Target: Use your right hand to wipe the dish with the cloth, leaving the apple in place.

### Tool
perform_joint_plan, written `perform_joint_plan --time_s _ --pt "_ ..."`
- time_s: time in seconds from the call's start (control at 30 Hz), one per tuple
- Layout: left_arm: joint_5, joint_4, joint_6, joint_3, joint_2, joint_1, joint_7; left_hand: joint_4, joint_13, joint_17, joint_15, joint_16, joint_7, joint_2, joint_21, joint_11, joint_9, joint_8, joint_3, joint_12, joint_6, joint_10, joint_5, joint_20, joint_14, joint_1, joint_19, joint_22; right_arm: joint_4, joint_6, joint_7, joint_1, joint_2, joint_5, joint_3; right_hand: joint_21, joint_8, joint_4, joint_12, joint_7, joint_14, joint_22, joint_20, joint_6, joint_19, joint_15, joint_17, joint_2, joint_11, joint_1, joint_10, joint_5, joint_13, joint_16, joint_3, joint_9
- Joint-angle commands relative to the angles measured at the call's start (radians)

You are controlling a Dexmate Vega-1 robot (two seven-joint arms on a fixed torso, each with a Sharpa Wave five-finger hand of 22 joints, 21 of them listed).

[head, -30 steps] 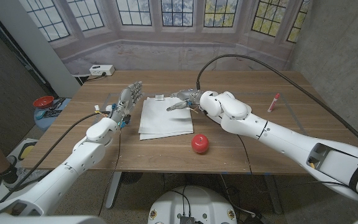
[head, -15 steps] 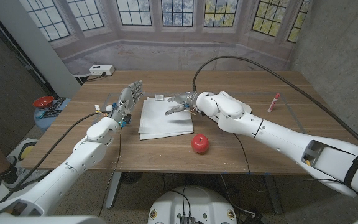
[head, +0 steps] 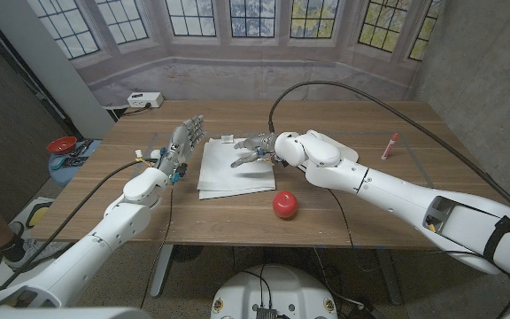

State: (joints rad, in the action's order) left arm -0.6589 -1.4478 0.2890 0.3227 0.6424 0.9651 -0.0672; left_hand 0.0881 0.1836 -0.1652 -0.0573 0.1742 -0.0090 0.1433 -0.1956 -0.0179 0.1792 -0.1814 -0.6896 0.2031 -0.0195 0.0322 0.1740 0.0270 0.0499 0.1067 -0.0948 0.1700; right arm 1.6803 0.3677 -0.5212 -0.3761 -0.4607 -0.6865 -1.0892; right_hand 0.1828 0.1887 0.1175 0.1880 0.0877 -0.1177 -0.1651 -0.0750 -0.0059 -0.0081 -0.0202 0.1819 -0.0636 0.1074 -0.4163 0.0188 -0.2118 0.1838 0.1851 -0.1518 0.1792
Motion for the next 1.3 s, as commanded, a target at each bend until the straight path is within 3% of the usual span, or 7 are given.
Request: perform_joint_plan --time_s 0.03,0.63,1.3 --pt "-0.003 0.001 -0.004 0.001 0.003 0.001 -0.006 -0.003 0.003 -0.003 0.001 0.002 0.004 0.003 -0.001 0.003 0.001 -0.005 -0.001 0.002 -0.009 -0.006 -0.001 -0.001 -0.006 0.01 -0.007 0.004 -0.054 -0.023 -0.004 0.031 0.032 0.01 -0.023 0.004 0.0 0.006 -0.005 0.0 -0.005 -0.005 -0.004 -0.008 -0.002 -0.005 0.001 -0.002 0.001 -0.012 -0.005 -0.004 0.002 0.004 -0.006 0.004" --pt "-0.01 0.001 0.006 -0.003 0.002 0.016 -0.008 -0.002 0.003 -0.004 -0.002 0.002 0.005 0.01 0.0 0.003 0.002 -0.005 -0.005 0.002 -0.012 -0.008 0.0 0.001 -0.006 0.011 -0.007 0.004 -0.14 -0.033 -0.015 0.074 0.071 0.019 -0.061 0.005 0.0 0.014 -0.003 0.003 -0.007 -0.005 0.0 -0.011 -0.001 -0.006 0.002 -0.002 0.004 -0.022 -0.008 -0.005 0.002 0.005 -0.009 0.004" --pt "-0.008 -0.006 0.013 -0.004 -0.002 0.032 0.004 0.001 0.003 -0.005 -0.001 0.003 0.005 0.007 0.0 0.004 0.002 -0.006 -0.003 0.003 -0.015 -0.012 -0.002 0.001 -0.008 0.007 -0.007 0.004 -0.182 -0.052 -0.003 0.097 0.087 0.02 -0.089 0.006 0.005 0.027 0.01 0.009 -0.004 -0.004 0.004 -0.004 0.0 -0.003 0.002 -0.001 0.014 -0.042 0.024 -0.008 0.003 0.008 -0.016 0.004"
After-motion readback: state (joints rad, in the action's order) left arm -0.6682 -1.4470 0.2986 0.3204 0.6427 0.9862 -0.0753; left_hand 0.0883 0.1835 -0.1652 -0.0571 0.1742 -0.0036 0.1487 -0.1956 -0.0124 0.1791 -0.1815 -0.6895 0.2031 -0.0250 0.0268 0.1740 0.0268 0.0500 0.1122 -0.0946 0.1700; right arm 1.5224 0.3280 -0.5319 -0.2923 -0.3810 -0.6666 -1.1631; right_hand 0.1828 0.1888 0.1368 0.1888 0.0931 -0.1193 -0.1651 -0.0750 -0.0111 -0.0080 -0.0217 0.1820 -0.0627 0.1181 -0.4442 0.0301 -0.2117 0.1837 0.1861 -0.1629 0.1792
